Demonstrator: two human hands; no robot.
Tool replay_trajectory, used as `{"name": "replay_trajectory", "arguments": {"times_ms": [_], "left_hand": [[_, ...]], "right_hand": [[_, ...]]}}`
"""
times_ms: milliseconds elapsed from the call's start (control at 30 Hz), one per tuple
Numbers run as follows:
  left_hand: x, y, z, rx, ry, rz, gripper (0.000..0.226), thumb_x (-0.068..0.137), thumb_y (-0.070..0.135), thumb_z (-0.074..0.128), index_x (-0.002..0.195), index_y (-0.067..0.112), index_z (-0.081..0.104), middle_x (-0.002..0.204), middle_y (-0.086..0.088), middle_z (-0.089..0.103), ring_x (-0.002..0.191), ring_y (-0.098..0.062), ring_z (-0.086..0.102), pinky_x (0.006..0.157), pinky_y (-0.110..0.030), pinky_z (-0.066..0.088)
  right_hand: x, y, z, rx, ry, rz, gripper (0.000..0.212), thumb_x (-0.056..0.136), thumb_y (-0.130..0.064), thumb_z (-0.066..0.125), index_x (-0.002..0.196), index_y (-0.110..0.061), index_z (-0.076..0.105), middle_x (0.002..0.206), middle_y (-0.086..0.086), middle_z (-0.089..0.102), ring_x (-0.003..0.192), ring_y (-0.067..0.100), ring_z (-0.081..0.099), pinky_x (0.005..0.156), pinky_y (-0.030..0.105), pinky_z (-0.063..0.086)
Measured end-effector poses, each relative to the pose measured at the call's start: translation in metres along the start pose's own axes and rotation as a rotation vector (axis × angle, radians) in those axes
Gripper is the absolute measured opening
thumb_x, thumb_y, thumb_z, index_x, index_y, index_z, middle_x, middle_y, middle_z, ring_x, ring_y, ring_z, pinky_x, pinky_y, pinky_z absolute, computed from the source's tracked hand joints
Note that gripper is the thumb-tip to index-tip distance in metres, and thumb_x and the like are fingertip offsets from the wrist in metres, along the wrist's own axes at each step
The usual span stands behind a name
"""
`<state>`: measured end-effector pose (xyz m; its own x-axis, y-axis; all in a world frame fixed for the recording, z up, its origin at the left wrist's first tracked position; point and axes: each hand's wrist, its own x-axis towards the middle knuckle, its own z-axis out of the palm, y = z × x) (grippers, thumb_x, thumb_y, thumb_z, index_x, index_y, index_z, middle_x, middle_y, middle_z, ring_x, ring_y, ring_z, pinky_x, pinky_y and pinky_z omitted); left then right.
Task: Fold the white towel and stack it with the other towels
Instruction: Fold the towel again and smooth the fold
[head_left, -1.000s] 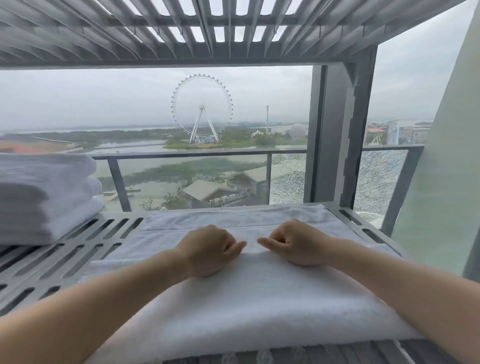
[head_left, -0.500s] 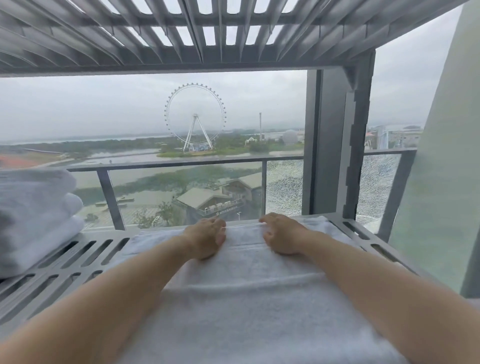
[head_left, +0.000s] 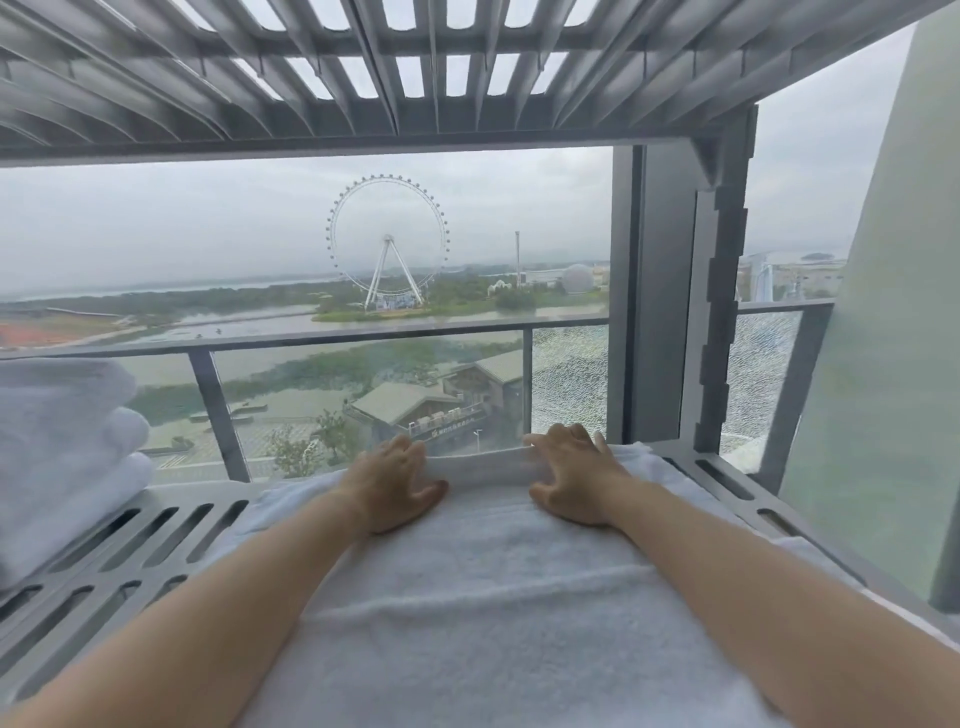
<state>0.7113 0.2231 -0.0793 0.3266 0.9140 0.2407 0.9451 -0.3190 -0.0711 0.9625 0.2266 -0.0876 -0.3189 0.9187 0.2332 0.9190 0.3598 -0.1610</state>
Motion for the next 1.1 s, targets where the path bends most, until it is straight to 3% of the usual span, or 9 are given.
{"name": "replay_trajectory", "arguments": {"times_ms": [167, 367, 500, 600, 700, 800, 867, 1000, 1100], "left_hand": [[-0.019, -0.006, -0.012, 0.072, 0.109, 0.123, 0.026, 0.091, 0.034, 0.043, 0.109, 0.015, 0.042, 0.110, -0.009, 0.062, 0.097, -0.028, 0.058, 0.079, -0.035, 0.037], [-0.050, 0.000, -0.020, 0.379, 0.423, 0.357, 0.040, 0.063, 0.003, 0.074, 0.099, 0.017, 0.065, 0.082, -0.001, 0.064, 0.070, -0.019, 0.064, 0.066, -0.032, 0.053], [-0.072, -0.001, -0.029, 0.394, 0.419, 0.291, 0.047, 0.063, 0.000, 0.071, 0.105, 0.019, 0.063, 0.080, -0.002, 0.062, 0.063, -0.018, 0.062, 0.051, -0.029, 0.052], [-0.092, -0.002, -0.033, 0.351, 0.314, 0.098, 0.041, 0.072, -0.001, 0.065, 0.106, 0.020, 0.058, 0.090, 0.000, 0.061, 0.065, -0.018, 0.063, 0.044, -0.027, 0.043], [-0.107, -0.003, -0.037, 0.293, 0.280, -0.037, 0.036, 0.083, -0.002, 0.043, 0.110, 0.022, 0.048, 0.107, 0.000, 0.053, 0.082, -0.020, 0.062, 0.055, -0.029, 0.040], [-0.122, 0.002, -0.047, 0.249, 0.356, -0.062, 0.033, 0.081, -0.002, 0.040, 0.105, 0.018, 0.050, 0.105, -0.004, 0.052, 0.090, -0.024, 0.057, 0.057, -0.035, 0.047], [-0.132, 0.005, -0.058, 0.279, 0.444, -0.019, 0.032, 0.077, -0.006, 0.045, 0.097, 0.015, 0.057, 0.098, -0.007, 0.056, 0.091, -0.027, 0.056, 0.056, -0.035, 0.046], [-0.152, 0.009, -0.085, 0.285, 0.552, 0.060, 0.034, 0.063, -0.017, 0.054, 0.083, 0.010, 0.062, 0.082, -0.011, 0.061, 0.078, -0.032, 0.060, 0.050, -0.035, 0.047], [-0.174, 0.008, -0.098, 0.279, 0.577, 0.119, 0.035, 0.060, -0.017, 0.055, 0.081, 0.011, 0.061, 0.079, -0.010, 0.060, 0.076, -0.031, 0.061, 0.046, -0.033, 0.046]], "right_hand": [[-0.004, -0.002, -0.003, -0.044, 0.124, -0.072, 0.052, 0.079, -0.037, 0.052, 0.126, -0.016, 0.045, 0.121, 0.002, 0.040, 0.124, 0.022, 0.030, 0.115, 0.045, 0.010], [-0.004, -0.003, -0.003, 0.005, 0.073, -0.112, 0.079, 0.079, -0.033, 0.052, 0.147, -0.023, 0.014, 0.148, 0.002, 0.035, 0.139, 0.017, 0.023, 0.115, 0.044, -0.005], [-0.006, -0.005, -0.005, -0.065, 0.240, -0.164, 0.057, 0.076, -0.034, 0.057, 0.130, -0.019, 0.046, 0.124, 0.003, 0.051, 0.124, 0.024, 0.036, 0.114, 0.047, 0.014], [-0.010, -0.009, -0.007, -0.150, 0.329, -0.234, 0.029, 0.080, -0.032, 0.060, 0.102, -0.014, 0.066, 0.101, 0.007, 0.053, 0.104, 0.026, 0.045, 0.100, 0.040, 0.035], [-0.024, -0.011, -0.016, -0.181, 0.428, -0.281, 0.018, 0.083, -0.025, 0.063, 0.089, -0.007, 0.063, 0.092, 0.012, 0.058, 0.089, 0.032, 0.055, 0.085, 0.040, 0.043], [-0.052, -0.012, -0.031, -0.235, 0.554, -0.322, 0.027, 0.079, -0.027, 0.071, 0.078, -0.003, 0.058, 0.062, 0.011, 0.062, 0.050, 0.030, 0.060, 0.051, 0.034, 0.046], [-0.074, -0.014, -0.043, -0.323, 0.568, -0.345, 0.031, 0.073, -0.029, 0.075, 0.076, -0.004, 0.058, 0.052, 0.007, 0.060, 0.037, 0.024, 0.056, 0.042, 0.028, 0.043], [-0.116, -0.021, -0.060, -0.434, 0.536, -0.317, 0.029, 0.061, 0.007, 0.073, 0.087, -0.002, 0.065, 0.071, 0.013, 0.063, 0.047, 0.028, 0.059, 0.048, 0.036, 0.050], [-0.147, -0.031, -0.062, -0.392, 0.596, -0.171, 0.028, 0.062, 0.012, 0.061, 0.084, -0.004, 0.067, 0.079, 0.013, 0.055, 0.070, 0.031, 0.056, 0.061, 0.035, 0.043]]}}
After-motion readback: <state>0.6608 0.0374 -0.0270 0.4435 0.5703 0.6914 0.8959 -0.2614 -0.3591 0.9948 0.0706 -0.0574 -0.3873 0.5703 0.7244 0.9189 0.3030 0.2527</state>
